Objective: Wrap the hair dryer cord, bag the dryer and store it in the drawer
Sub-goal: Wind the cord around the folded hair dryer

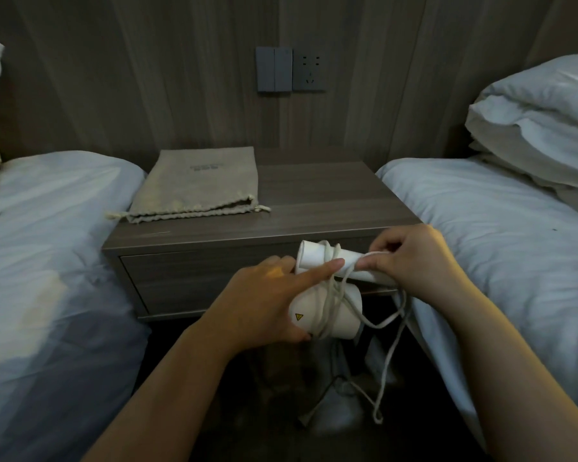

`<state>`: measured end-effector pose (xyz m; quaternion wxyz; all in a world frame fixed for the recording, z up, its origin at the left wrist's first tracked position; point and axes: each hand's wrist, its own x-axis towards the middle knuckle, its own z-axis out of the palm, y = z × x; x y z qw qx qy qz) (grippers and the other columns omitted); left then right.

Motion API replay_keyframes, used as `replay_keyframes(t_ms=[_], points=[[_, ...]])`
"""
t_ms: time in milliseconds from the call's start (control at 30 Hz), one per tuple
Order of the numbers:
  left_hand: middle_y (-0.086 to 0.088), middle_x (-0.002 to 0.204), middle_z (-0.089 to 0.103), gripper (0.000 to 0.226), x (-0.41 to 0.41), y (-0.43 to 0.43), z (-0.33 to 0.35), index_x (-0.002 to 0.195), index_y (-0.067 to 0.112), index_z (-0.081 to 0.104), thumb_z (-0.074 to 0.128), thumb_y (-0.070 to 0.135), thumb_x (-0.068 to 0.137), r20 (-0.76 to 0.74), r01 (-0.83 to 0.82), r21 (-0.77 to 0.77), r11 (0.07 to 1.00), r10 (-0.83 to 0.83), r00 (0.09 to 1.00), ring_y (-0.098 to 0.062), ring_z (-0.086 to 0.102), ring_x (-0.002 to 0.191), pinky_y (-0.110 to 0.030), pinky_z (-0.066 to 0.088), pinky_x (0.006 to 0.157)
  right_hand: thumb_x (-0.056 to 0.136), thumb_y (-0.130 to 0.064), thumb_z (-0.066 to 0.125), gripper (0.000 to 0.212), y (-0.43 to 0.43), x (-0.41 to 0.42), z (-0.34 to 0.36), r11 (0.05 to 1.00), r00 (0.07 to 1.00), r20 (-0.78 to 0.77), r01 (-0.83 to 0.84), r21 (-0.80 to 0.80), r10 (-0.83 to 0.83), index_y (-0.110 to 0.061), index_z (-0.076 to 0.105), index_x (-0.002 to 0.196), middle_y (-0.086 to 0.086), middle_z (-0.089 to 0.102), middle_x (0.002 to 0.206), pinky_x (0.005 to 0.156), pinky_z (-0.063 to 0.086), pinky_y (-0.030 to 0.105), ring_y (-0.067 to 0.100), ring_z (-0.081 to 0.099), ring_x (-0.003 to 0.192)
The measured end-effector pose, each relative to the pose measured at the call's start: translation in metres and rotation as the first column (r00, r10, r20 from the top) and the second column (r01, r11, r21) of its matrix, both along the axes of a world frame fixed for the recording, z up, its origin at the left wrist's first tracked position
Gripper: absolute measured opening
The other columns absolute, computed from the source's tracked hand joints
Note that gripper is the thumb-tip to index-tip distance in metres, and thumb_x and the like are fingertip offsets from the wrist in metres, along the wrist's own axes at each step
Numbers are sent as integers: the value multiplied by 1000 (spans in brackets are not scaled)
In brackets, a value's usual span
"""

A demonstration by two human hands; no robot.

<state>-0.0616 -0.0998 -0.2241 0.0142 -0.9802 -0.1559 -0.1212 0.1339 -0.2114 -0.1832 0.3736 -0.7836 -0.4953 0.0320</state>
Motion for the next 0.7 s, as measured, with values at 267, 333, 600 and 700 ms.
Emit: replay_keyframes(t_ms=[267,333,600,700], points=[[2,106,46,106,2,-4,1,133,55,-21,64,58,69,-5,23,29,999,-23,1000,-15,44,94,-28,38,67,72,-11,75,14,3,4,-6,991,990,-90,-97,89,105,-25,73,71,-11,67,72,67,44,12,6,63,72],[2,107,45,106,2,-4,0,131,56,-24,63,59,71,-13,30,32,999,-30,999,-14,43,94,-28,36,67,69,-16,78,19,5,0,-9,991,994,-96,-44,127,56,-31,69,61,-16,65,64,59,40,6,-3,59,64],[-1,109,46,98,4,-7,-5,133,59,-15,62,57,72,-25,66,7,998,-65,998,-18,45,95,-30,42,69,59,-31,84,25,9,-1,-11,984,988,-82,137,115,-128,-22,61,55,-7,56,55,52,36,21,8,51,56],[-2,113,46,93,4,-7,-6,136,55,-4,64,55,72,-38,62,13,998,-61,997,-18,45,99,-28,36,69,56,-42,83,35,9,1,-13,975,977,1,212,60,-212,-15,61,56,-5,57,54,53,39,27,10,52,57]])
